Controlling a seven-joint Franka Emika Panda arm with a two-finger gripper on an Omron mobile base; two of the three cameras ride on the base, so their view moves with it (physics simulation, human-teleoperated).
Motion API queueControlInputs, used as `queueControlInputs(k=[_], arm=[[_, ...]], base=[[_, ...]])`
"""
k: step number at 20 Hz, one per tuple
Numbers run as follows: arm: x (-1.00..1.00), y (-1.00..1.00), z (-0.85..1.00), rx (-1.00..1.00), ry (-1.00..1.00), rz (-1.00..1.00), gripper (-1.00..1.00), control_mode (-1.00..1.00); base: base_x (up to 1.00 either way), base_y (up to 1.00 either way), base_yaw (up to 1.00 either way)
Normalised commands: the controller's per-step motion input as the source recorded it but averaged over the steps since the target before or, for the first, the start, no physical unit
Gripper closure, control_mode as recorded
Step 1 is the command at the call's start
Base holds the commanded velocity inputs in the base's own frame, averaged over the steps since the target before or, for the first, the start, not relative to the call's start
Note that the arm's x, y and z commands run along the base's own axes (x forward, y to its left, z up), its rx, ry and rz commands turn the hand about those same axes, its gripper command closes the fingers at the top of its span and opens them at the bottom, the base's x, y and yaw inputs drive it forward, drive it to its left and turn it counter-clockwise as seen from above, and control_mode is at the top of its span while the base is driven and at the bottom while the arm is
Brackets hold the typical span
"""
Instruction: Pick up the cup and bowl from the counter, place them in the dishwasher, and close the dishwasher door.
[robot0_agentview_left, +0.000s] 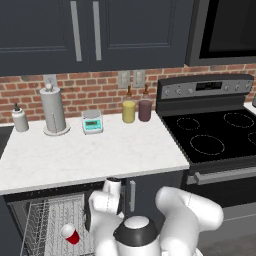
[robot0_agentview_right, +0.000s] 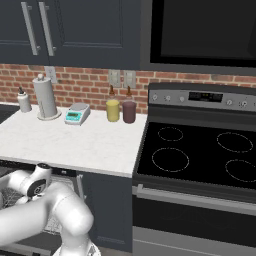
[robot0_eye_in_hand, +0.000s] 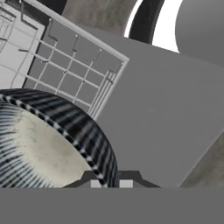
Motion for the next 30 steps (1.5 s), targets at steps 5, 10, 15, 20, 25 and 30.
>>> queueControlInputs(k=[5, 10, 15, 20, 25, 30], arm=[[0.08, 0.11, -0.36, 0.0, 0.0, 0.0, 1.0, -1.0], [0.01, 0.0, -0.53, -0.03, 0.0, 0.0, 1.0, -1.0], [0.0, 0.0, -0.49, -0.03, 0.0, 0.0, 1.0, -1.0], [0.0, 0.0, -0.32, -0.02, 0.0, 0.0, 1.0, -1.0], [0.0, 0.0, -0.3, -0.01, 0.0, 0.0, 1.0, -1.0], [0.04, 0.05, -0.21, 0.0, 0.0, 0.0, 1.0, -1.0]], base=[[0.0, 0.0, 0.0], [0.0, 0.0, 0.0], [0.0, 0.0, 0.0], [0.0, 0.0, 0.0], [0.0, 0.0, 0.0], [0.0, 0.0, 0.0]])
